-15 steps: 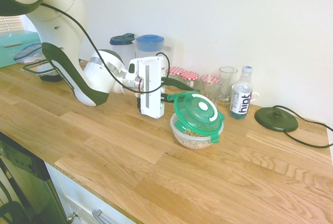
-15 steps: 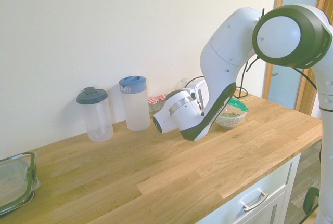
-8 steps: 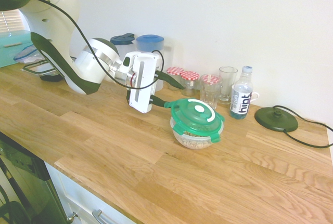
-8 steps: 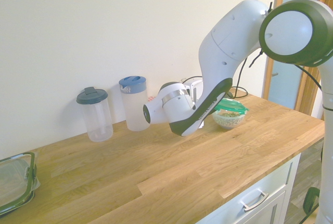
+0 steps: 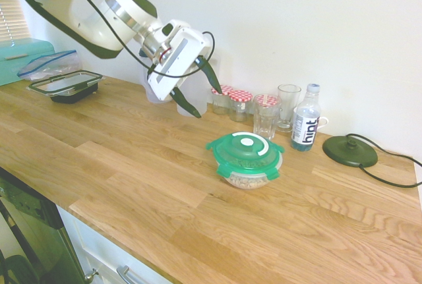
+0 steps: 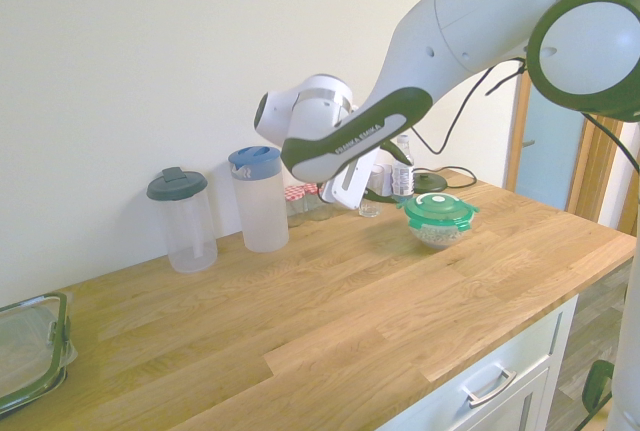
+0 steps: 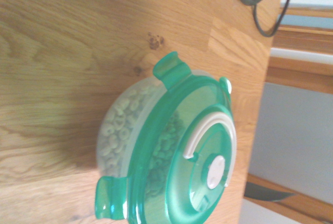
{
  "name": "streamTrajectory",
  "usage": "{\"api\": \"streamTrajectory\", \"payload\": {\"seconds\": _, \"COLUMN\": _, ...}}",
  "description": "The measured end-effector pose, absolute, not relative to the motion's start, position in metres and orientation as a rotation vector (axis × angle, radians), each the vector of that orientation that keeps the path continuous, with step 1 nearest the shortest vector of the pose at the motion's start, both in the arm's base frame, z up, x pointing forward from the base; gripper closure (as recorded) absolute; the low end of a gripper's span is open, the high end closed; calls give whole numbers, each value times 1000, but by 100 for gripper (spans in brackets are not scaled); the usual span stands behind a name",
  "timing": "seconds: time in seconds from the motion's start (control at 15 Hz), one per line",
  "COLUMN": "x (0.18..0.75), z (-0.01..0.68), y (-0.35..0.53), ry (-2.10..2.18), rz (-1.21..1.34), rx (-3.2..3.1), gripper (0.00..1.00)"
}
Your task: Cover the lid of food container
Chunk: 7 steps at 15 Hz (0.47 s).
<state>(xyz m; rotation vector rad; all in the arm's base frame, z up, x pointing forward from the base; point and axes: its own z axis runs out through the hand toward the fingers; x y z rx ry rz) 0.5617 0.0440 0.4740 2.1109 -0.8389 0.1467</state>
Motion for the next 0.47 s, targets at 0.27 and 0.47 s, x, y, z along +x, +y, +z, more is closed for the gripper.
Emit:
{"api": "streamTrajectory", "payload": {"seconds": 0.27, "x": 522, "z": 524, "y": 43, "ry": -956, "rz": -18, "rx": 2359, "gripper": 0}}
{"api": "streamTrajectory", "payload": {"seconds": 0.47, "x": 495, "z": 521, "y": 34, "ry": -1072, "rz": -95, "rx": 2532, "gripper": 0}}
